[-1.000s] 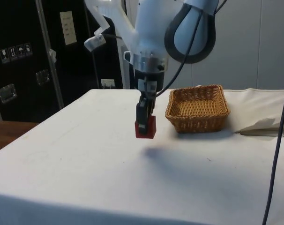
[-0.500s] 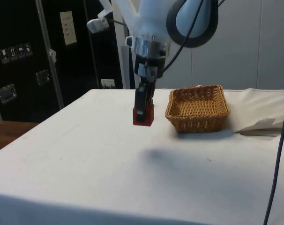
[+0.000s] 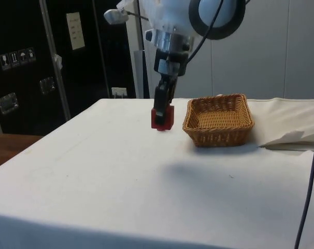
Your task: Pick up the object to the left of the cylinder and place it into the basket.
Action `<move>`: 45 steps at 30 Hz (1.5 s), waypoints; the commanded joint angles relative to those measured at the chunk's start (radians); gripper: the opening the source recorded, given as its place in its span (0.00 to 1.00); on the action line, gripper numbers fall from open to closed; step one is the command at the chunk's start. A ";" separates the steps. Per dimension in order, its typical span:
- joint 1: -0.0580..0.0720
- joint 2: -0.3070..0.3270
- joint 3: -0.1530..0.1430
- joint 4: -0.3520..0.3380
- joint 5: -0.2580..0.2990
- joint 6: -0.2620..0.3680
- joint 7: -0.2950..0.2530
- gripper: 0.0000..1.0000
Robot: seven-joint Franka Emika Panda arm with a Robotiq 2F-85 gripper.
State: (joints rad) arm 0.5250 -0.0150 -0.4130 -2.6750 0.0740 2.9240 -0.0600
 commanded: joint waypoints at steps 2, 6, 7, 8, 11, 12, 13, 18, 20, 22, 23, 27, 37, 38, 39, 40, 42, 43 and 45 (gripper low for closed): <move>-0.005 -0.007 -0.007 -0.002 -0.012 -0.010 -0.005 0.01; -0.008 -0.021 -0.018 -0.003 -0.015 -0.025 -0.022 0.01; -0.008 -0.024 -0.021 -0.004 -0.017 -0.028 -0.027 0.01; -0.009 -0.028 -0.023 -0.004 -0.018 -0.032 -0.031 0.01; -0.010 -0.035 -0.031 -0.007 -0.023 -0.040 -0.044 0.01; -0.002 -0.036 -0.028 -0.003 0.000 -0.041 -0.052 0.01; -0.011 -0.036 -0.033 -0.008 -0.024 -0.040 -0.048 0.01; -0.015 -0.044 -0.043 -0.026 -0.034 -0.037 -0.075 0.01; -0.017 -0.046 -0.047 -0.032 -0.037 -0.036 -0.088 0.01; -0.019 -0.045 -0.048 -0.036 -0.038 -0.037 -0.095 0.01; -0.006 -0.055 -0.047 -0.035 -0.004 -0.043 -0.112 0.01; -0.022 -0.045 -0.051 -0.041 -0.040 -0.039 -0.111 0.01; -0.032 -0.070 -0.083 -0.081 -0.031 -0.035 -0.187 0.01; -0.033 -0.074 -0.087 -0.085 -0.030 -0.034 -0.195 0.01; -0.034 -0.079 -0.093 -0.090 -0.028 -0.033 -0.205 0.01; -0.021 -0.079 -0.090 -0.084 -0.005 -0.041 -0.208 0.01; -0.035 -0.087 -0.104 -0.099 -0.026 -0.033 -0.224 0.01; -0.036 -0.091 -0.110 -0.103 -0.025 -0.032 -0.232 0.01; -0.038 -0.101 -0.128 -0.115 -0.024 -0.031 -0.258 0.01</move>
State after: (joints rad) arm 0.4980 -0.1180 -0.5400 -2.7860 0.0690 2.8840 -0.3210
